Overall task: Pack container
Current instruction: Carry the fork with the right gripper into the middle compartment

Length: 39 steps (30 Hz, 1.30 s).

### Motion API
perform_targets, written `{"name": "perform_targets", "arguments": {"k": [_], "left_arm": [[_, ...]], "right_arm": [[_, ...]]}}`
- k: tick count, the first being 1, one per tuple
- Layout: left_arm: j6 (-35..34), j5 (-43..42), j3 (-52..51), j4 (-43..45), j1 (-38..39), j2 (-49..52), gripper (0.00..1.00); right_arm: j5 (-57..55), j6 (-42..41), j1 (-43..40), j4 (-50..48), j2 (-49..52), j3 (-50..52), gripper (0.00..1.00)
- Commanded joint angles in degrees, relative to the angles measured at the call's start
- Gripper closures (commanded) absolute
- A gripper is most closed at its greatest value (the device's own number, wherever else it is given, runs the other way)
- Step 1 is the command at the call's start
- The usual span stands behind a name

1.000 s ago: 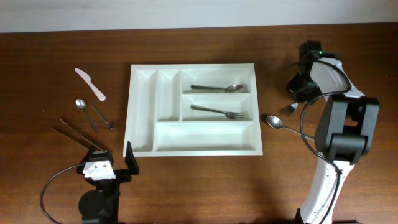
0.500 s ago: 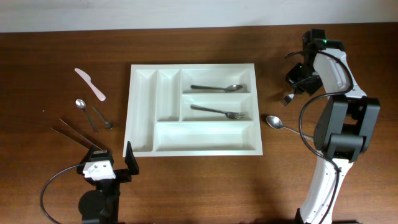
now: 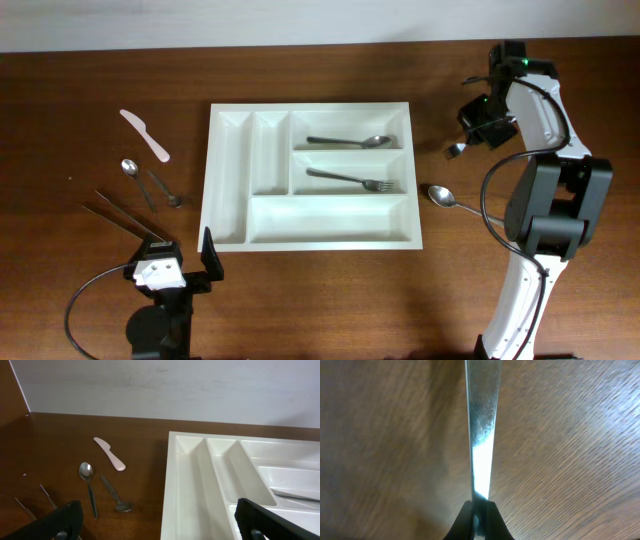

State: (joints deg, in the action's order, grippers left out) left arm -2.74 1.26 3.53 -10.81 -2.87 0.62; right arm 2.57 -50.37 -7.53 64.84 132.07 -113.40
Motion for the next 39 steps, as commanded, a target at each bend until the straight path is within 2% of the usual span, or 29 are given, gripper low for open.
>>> {"name": "perform_targets", "arguments": {"k": [1, 7, 11, 13, 16, 19, 28, 34, 39], "left_arm": [[0.66, -0.46, -0.44, 0.33, -0.28, -0.33, 0.01], [0.68, -0.46, -0.44, 0.33, -0.28, -0.33, 0.01], [0.68, -0.46, -0.44, 0.33, -0.28, -0.33, 0.01], [0.66, -0.46, -0.44, 0.33, -0.28, -0.33, 0.01], [0.68, -0.46, -0.44, 0.33, -0.28, -0.33, 0.01], [0.68, -0.46, -0.44, 0.33, -0.28, -0.33, 0.01], [0.68, -0.46, -0.44, 0.33, -0.28, -0.33, 0.01], [0.68, -0.46, -0.44, 0.33, -0.28, -0.33, 0.01], [0.68, -0.46, -0.44, 0.33, -0.28, -0.33, 0.01]], "right_arm": [[3.48, -1.22, 0.35, 1.51, -0.26, -3.28, 0.96], [3.23, -1.42, 3.45, 7.69, -0.28, -9.57, 0.96], [2.58, -4.76, 7.56, 11.93, -0.31, -12.66, 0.96], [1.86, -7.17, 9.92, 13.00, -0.31, -12.83, 0.96], [-2.69, -16.09, 15.47, 16.76, -0.31, -12.83, 0.96], [-4.52, -21.42, 19.93, 18.53, -0.31, -12.83, 0.96], [-5.95, -30.36, 30.25, 19.43, -0.31, -12.81, 0.96], [-6.10, -38.42, 34.23, 18.95, -0.22, -11.34, 0.96], [-6.08, -41.53, 36.52, 17.40, -0.15, -9.33, 0.96]]}}
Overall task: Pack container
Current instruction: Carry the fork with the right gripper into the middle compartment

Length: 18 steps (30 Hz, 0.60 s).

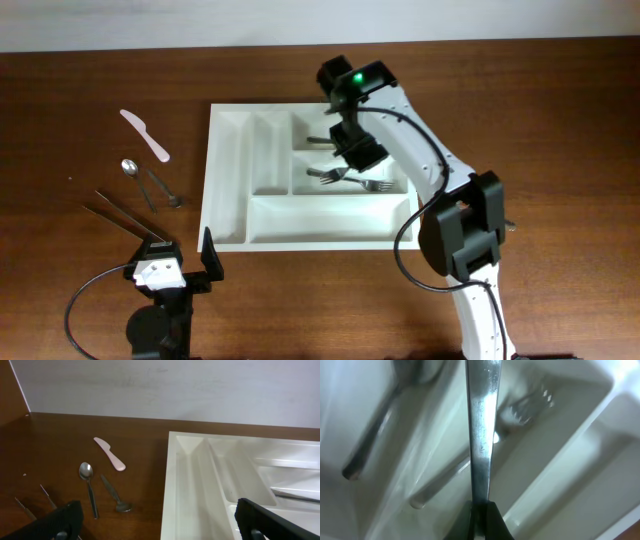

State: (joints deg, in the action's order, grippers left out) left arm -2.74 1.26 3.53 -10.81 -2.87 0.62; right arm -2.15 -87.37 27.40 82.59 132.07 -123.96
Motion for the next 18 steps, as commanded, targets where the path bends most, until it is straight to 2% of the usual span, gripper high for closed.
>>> {"name": "perform_targets", "arguments": {"k": [1, 5, 9, 12, 15, 18], "left_arm": [[0.68, -0.46, -0.44, 0.33, -0.28, -0.33, 0.01], [0.68, -0.46, -0.44, 0.33, -0.28, -0.33, 0.01], [0.68, -0.46, -0.44, 0.33, -0.28, -0.33, 0.01], [0.66, -0.46, -0.44, 0.33, -0.28, -0.33, 0.01], [0.68, -0.46, -0.44, 0.33, -0.28, -0.33, 0.01], [0.68, -0.46, -0.44, 0.33, -0.28, -0.33, 0.01]], "right_arm": [[-1.38, -4.90, 2.08, -0.33, 0.00, 1.31, 0.96], [-1.38, -4.85, 2.69, -0.26, 0.50, 1.31, 0.94], [-1.57, -4.74, 2.69, -0.26, 0.52, 1.31, 0.70], [-2.58, -2.82, 2.62, -0.22, 0.52, 1.31, 0.65], [-6.80, 4.92, 2.10, -0.11, 0.50, 1.29, 0.59], [-14.64, 21.18, -0.31, 1.31, 0.39, 1.27, 0.57]]}}
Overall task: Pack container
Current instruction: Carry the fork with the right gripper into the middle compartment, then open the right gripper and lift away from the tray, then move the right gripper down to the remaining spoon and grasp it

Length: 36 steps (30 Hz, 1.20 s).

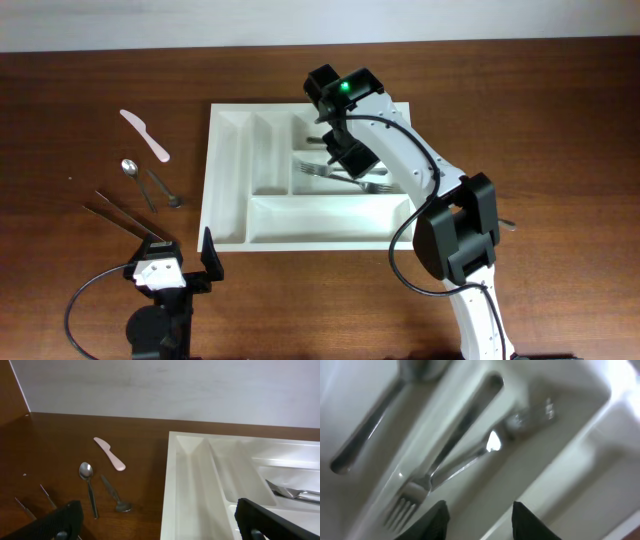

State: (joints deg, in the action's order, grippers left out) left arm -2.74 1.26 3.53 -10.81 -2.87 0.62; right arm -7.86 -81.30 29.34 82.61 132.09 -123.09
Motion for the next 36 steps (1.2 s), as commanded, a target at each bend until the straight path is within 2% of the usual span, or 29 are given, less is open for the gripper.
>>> {"name": "perform_targets", "arguments": {"k": [1, 7, 12, 18, 24, 27, 30, 36], "left_arm": [[0.66, -0.46, -0.44, 0.33, -0.28, -0.33, 0.01], [0.66, -0.46, -0.44, 0.33, -0.28, -0.33, 0.01], [0.68, -0.46, -0.44, 0.33, -0.28, -0.33, 0.01], [0.68, -0.46, -0.44, 0.33, -0.28, -0.33, 0.01], [0.68, -0.46, -0.42, 0.33, -0.28, -0.33, 0.01], [0.68, -0.46, -0.44, 0.33, -0.28, -0.33, 0.01], [0.68, -0.46, -0.44, 0.33, -0.28, -0.33, 0.01], [0.68, -0.46, -0.44, 0.33, -0.28, -0.33, 0.01]], "right_arm": [[-10.60, 18.16, -2.95, 1.95, 0.28, 0.39, 0.58], [-27.30, 36.65, -7.04, 4.90, -0.07, 0.39, 0.59], [-29.92, 42.64, -8.63, 5.07, -0.31, 0.42, 0.58], [-26.73, 44.68, -10.03, 4.81, -0.48, 0.42, 0.57], [-4.85, 53.00, -18.10, -1.70, -2.69, 0.39, 0.58], [-1.55, 56.22, -22.62, -1.81, -5.25, 0.42, 0.58], [-1.79, 65.96, -27.30, 3.58, -10.60, 0.42, 0.58], [-2.01, 67.65, -28.57, 11.76, -14.10, 0.42, 0.58]]}}
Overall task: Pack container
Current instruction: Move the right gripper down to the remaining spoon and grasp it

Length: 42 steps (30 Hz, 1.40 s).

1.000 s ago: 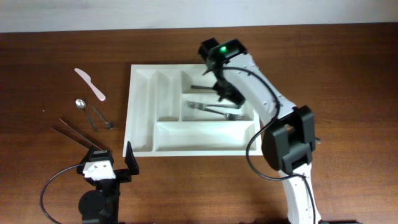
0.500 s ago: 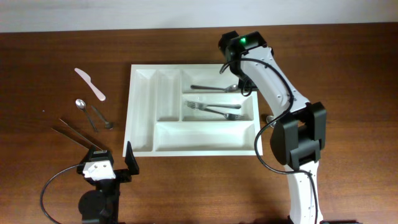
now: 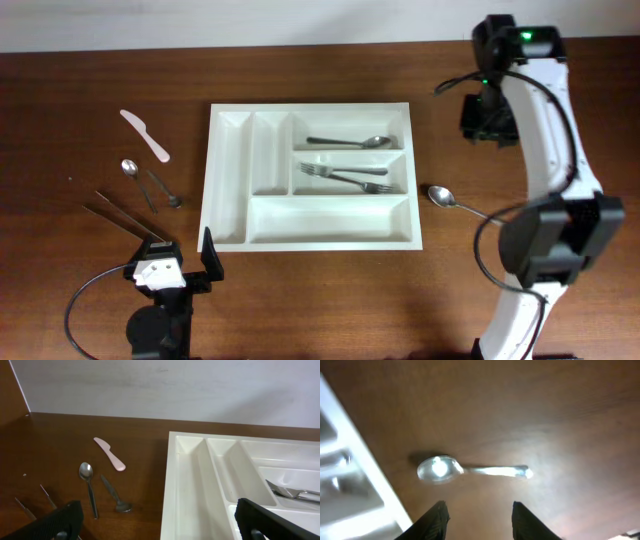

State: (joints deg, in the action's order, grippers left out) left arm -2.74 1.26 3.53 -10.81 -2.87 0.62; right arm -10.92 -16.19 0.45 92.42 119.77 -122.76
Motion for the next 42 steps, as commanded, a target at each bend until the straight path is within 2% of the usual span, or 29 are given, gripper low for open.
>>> {"name": "perform_targets", "arguments": {"k": [1, 6, 17, 22, 29, 36, 38, 42], "left_arm": [[0.68, -0.46, -0.44, 0.33, -0.28, -0.33, 0.01], [0.68, -0.44, -0.44, 0.33, -0.28, -0.33, 0.01], [0.68, -0.46, -0.44, 0.33, -0.28, -0.33, 0.01], [0.68, -0.46, -0.44, 0.33, -0.28, -0.33, 0.01], [0.68, -0.46, -0.44, 0.33, -0.28, -0.33, 0.01], [0.68, -0.46, -0.44, 0.33, -0.28, -0.33, 0.01], [0.66, -0.46, -0.44, 0.33, -0.28, -0.33, 0.01], [0.68, -0.46, -0.44, 0.33, -0.28, -0.33, 0.01]], "right_arm": [[1.07, 2.69, 0.37, 2.86, -1.77, 0.11, 0.58], [1.09, 2.36, 0.26, 1.01, -2.51, 6.36, 0.58], [5.40, 0.70, 0.55, -19.67, -12.41, 40.96, 0.58], [6.03, 1.53, 0.55, -24.74, -12.96, 46.69, 0.57], [12.33, 20.31, -3.43, -31.41, -12.68, 47.67, 0.58], [11.26, 28.83, -8.44, -35.98, -12.52, 49.07, 0.53], [15.85, 33.90, -8.72, -38.25, -12.52, 50.88, 0.53], [19.54, 35.47, -8.66, -41.55, -12.50, 54.10, 0.53]]}}
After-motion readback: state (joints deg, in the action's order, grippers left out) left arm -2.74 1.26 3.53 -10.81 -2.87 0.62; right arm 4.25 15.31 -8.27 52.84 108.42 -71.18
